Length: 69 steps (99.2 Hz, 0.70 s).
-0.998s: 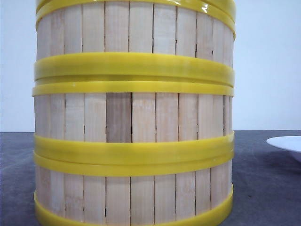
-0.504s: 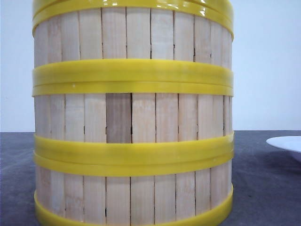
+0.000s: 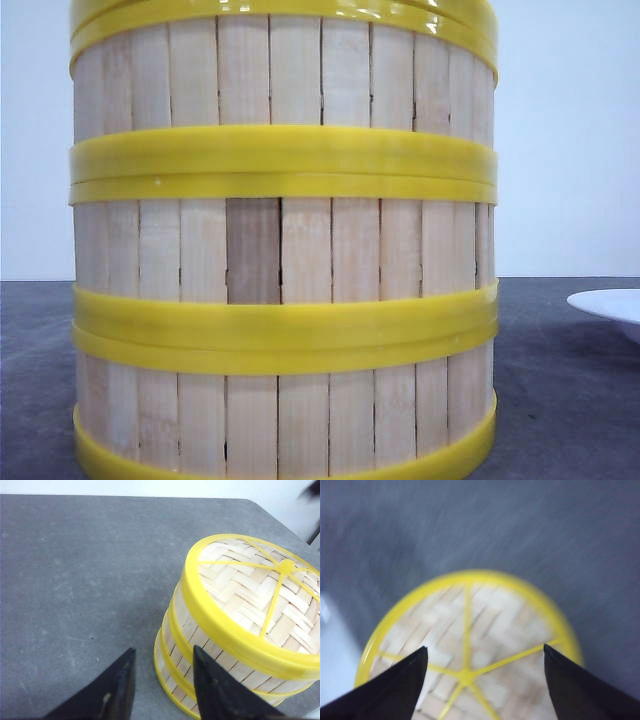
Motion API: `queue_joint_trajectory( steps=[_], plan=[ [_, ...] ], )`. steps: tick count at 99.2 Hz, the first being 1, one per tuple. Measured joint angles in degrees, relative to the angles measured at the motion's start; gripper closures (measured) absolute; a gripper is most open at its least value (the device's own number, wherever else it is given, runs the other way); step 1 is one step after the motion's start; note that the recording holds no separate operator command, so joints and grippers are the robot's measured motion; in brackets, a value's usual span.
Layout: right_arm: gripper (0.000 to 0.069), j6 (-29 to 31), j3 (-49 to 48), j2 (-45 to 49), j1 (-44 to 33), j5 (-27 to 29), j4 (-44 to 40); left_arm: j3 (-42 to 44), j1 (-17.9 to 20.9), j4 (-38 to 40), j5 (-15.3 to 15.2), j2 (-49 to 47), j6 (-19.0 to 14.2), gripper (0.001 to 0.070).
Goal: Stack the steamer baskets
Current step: 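Open the right gripper and lift it off the lid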
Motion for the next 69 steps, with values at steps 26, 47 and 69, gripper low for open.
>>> queue_joint_trajectory(
  steps=[26, 47, 69],
  plan=[
    [0.0238, 0.0, 2.8, -10.4, 0.0, 14.9, -1.8, 0.0, 0.0, 0.1, 0.0, 0.0, 0.0, 0.0509],
    [0.0238, 0.8, 1.0, -16.8, 0.0, 20.7, -6.6, 0.0, 0.0, 0.5, 0.0, 0.0, 0.0, 0.0509],
    [0.0238, 4.2, -12.4, -26.9, 0.0, 20.7, -6.8, 0.0, 0.0, 1.3, 0.0, 0.0, 0.0, 0.0509]
  ],
)
